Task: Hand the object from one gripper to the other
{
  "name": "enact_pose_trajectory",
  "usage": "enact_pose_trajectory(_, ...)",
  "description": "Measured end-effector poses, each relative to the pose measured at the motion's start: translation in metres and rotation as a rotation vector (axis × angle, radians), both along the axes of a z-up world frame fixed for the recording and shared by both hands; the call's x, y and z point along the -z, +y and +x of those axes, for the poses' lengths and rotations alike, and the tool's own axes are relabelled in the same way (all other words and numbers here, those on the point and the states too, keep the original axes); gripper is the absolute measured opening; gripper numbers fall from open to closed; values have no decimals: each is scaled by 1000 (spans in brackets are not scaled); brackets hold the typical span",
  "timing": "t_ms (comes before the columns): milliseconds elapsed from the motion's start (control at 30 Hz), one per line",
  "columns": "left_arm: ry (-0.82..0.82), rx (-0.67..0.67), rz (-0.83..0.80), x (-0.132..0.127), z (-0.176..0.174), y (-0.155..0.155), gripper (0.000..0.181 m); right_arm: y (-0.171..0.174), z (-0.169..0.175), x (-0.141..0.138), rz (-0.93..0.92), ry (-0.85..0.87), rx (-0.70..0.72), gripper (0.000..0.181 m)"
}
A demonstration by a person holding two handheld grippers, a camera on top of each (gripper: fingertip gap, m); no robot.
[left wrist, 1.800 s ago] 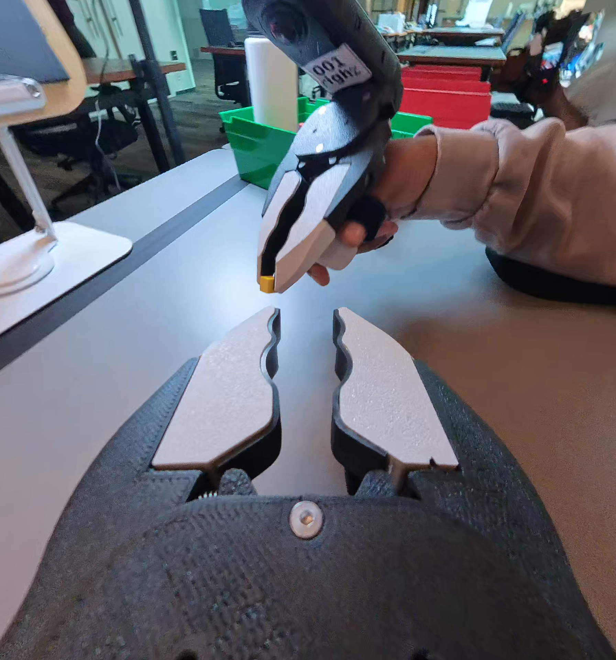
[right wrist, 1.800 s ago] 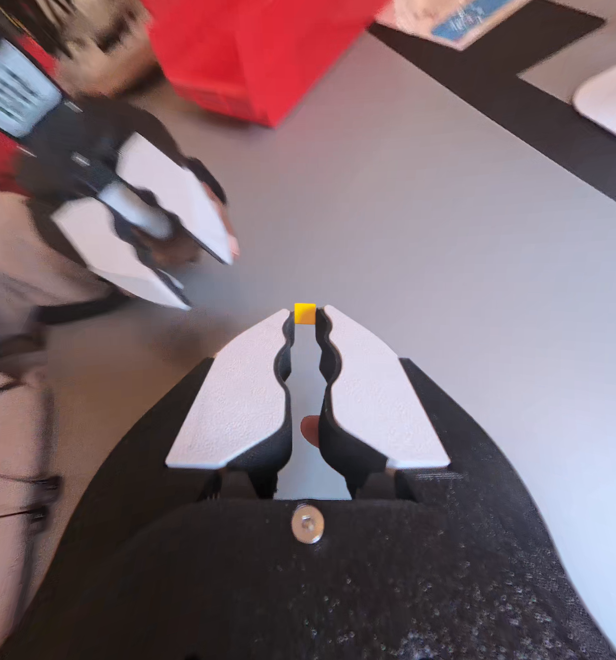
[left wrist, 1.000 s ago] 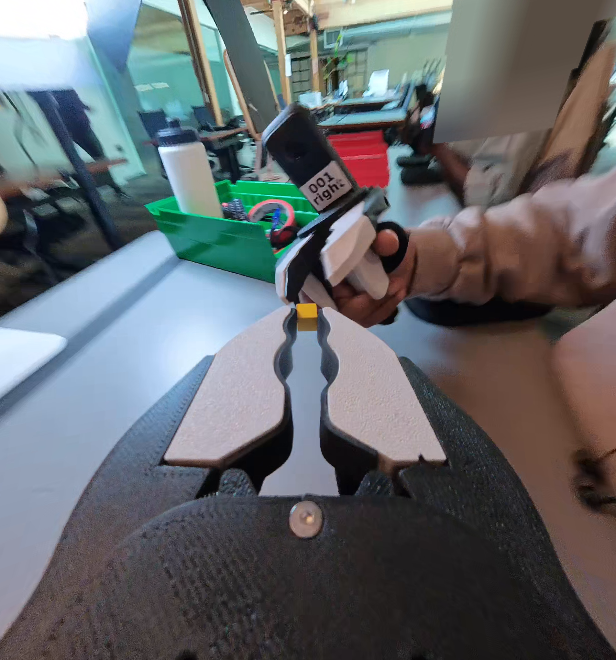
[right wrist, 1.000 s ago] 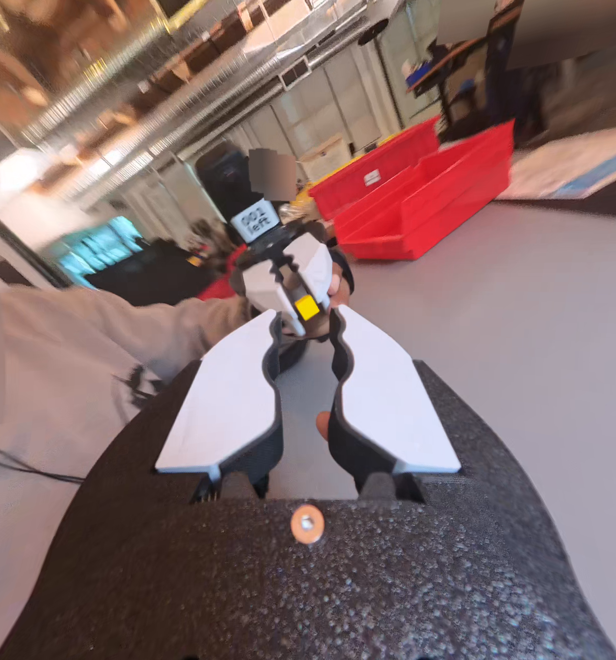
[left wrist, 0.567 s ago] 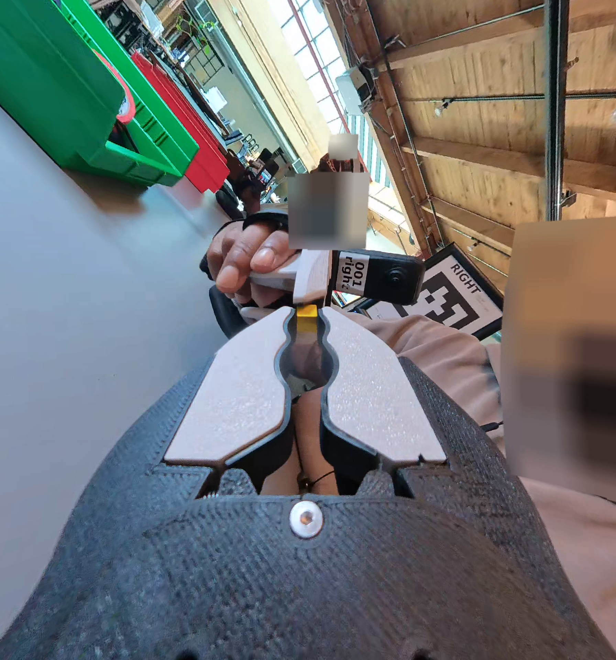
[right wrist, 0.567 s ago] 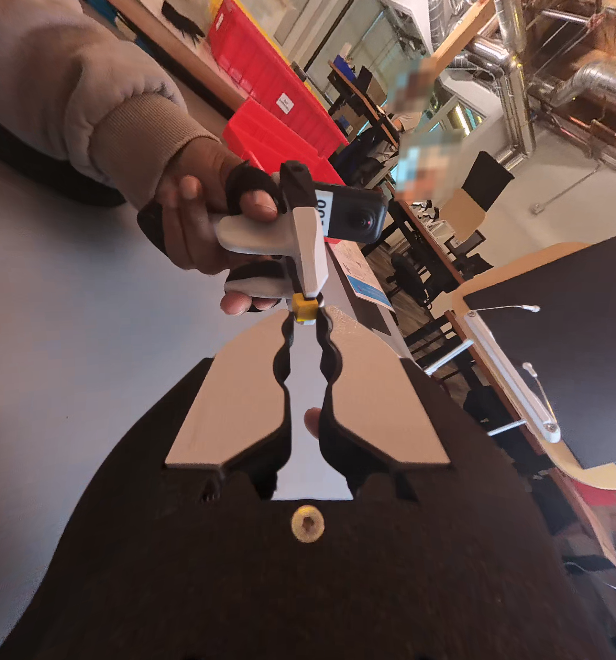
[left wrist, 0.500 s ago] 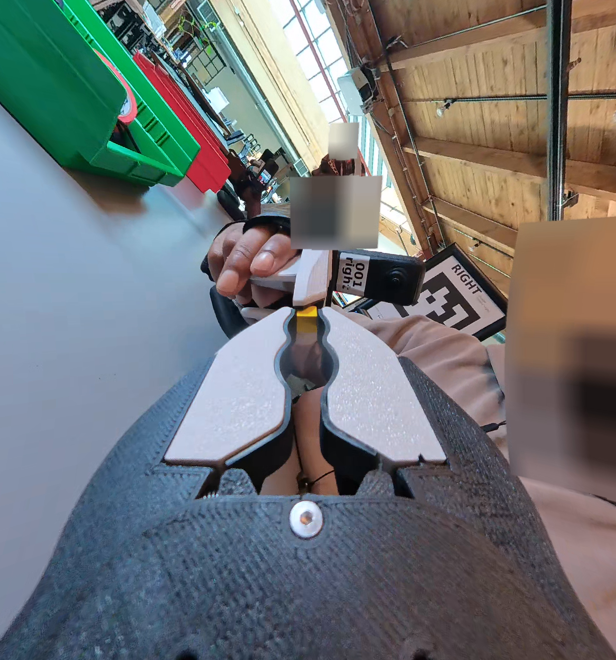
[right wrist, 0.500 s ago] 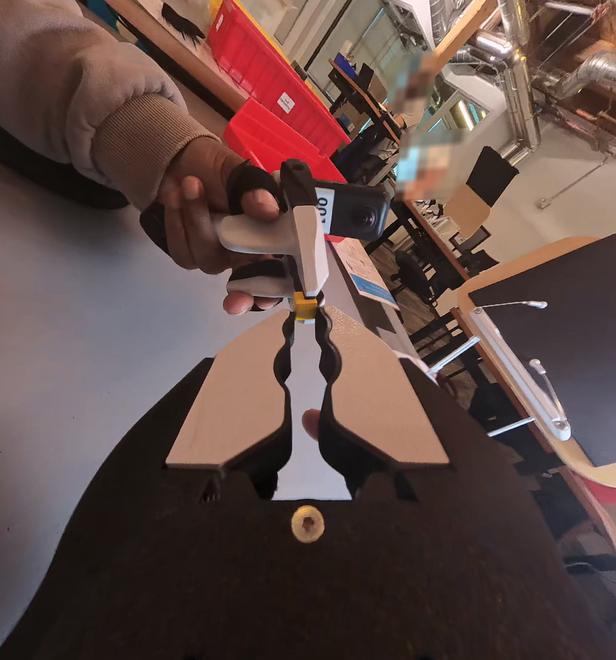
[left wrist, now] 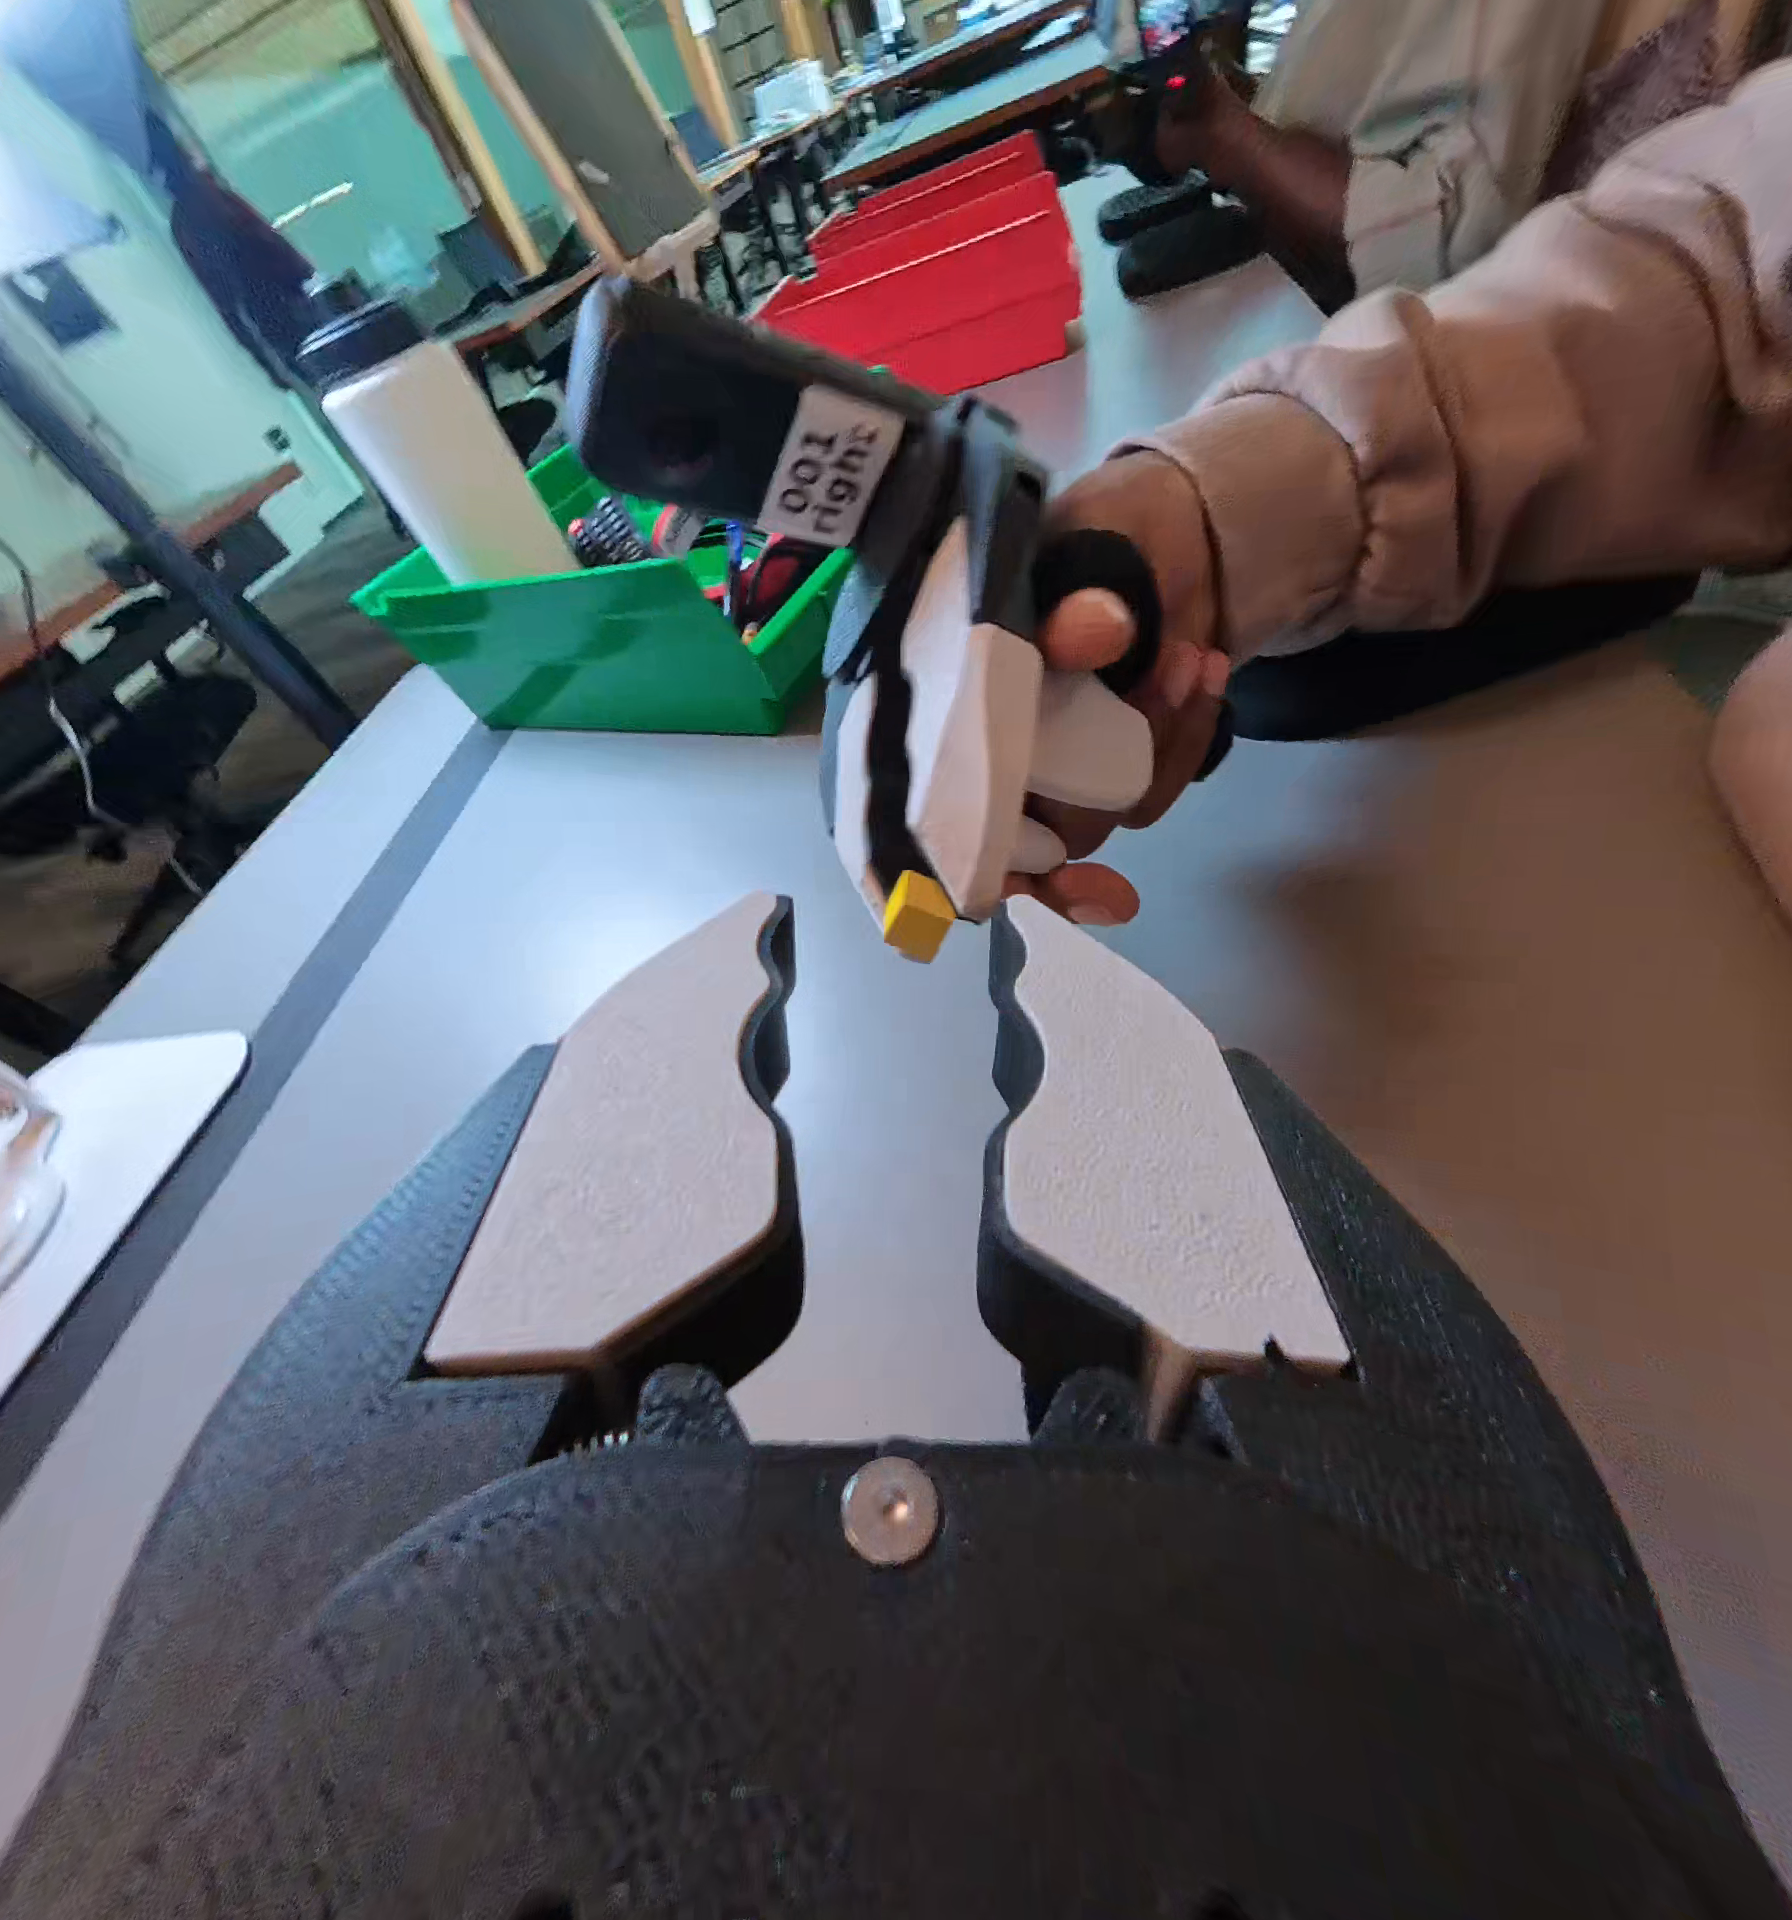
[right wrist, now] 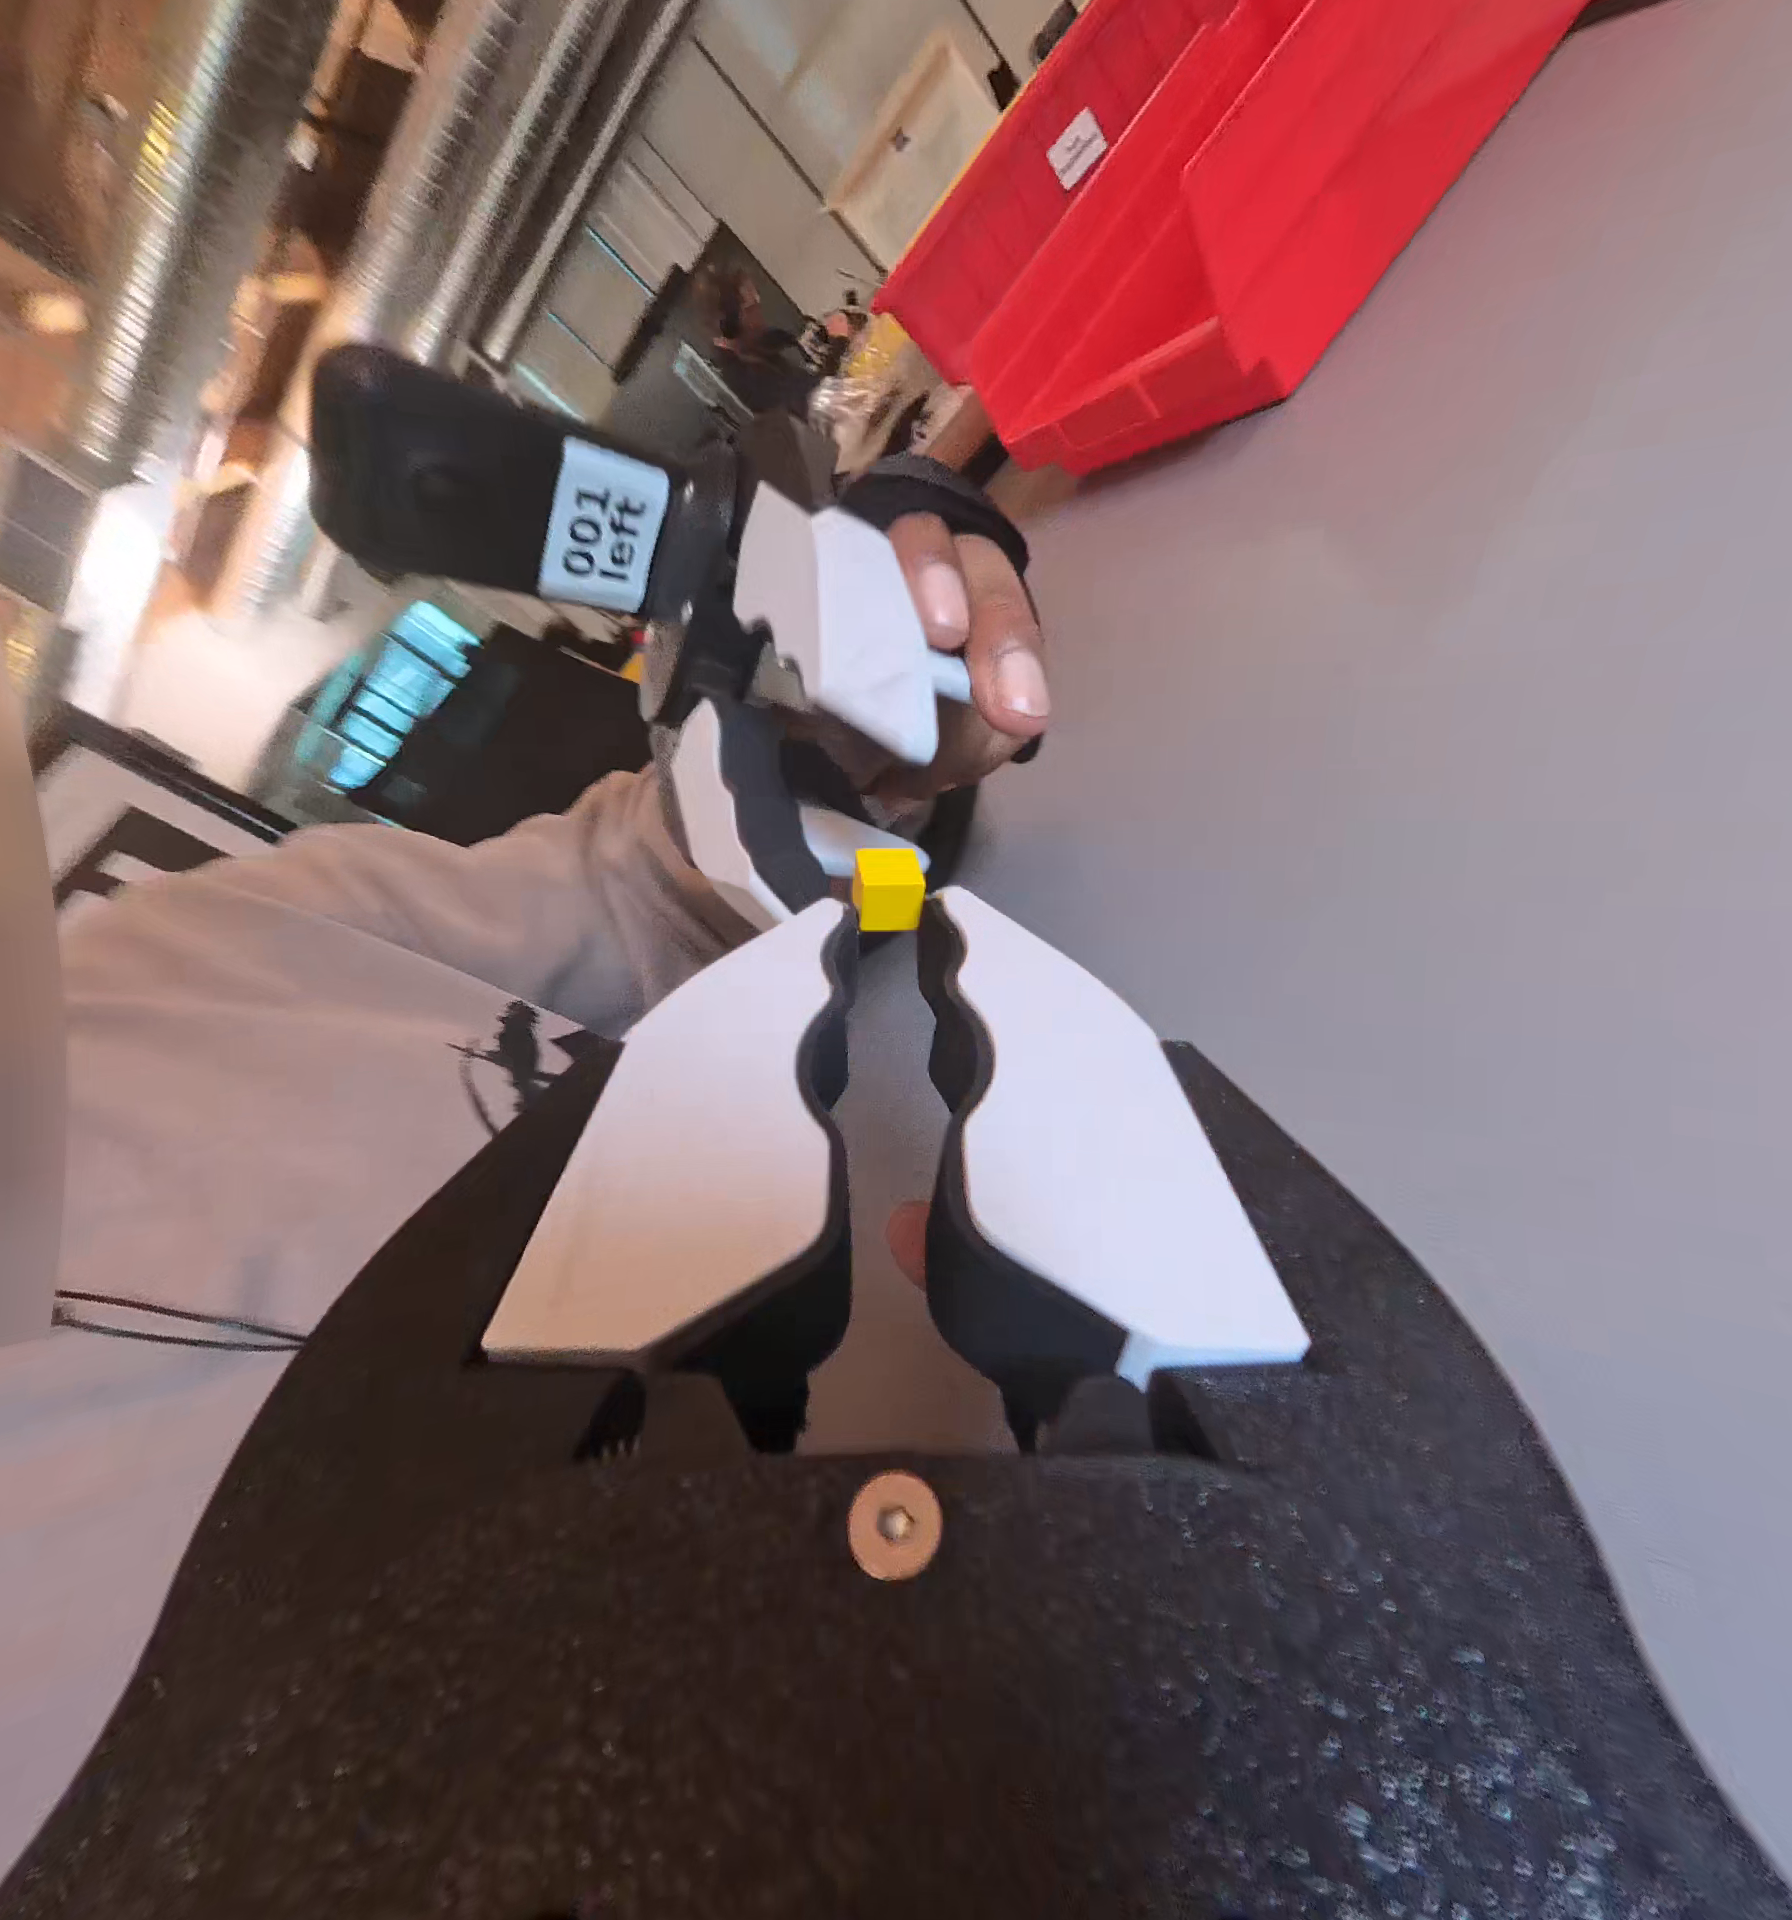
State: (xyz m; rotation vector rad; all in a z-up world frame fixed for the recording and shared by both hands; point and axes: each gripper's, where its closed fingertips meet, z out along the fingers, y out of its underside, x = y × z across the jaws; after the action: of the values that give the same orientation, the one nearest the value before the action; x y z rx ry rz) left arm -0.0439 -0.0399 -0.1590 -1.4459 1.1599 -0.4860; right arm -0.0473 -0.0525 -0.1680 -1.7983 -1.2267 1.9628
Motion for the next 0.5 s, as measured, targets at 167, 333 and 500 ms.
enact_pose_trajectory(167,136,0,170,5,5,-5,23,-13,1,-6,-113,22,-77,11)
enact_pose_trajectory(333,152,-22,169,4,7,-4,11,-10,2,-9,-88,40,-57,11)
enact_pose_trajectory(500,-160,29,-235,-10,1,-1,11,14,5,-22,414,147,120,31)
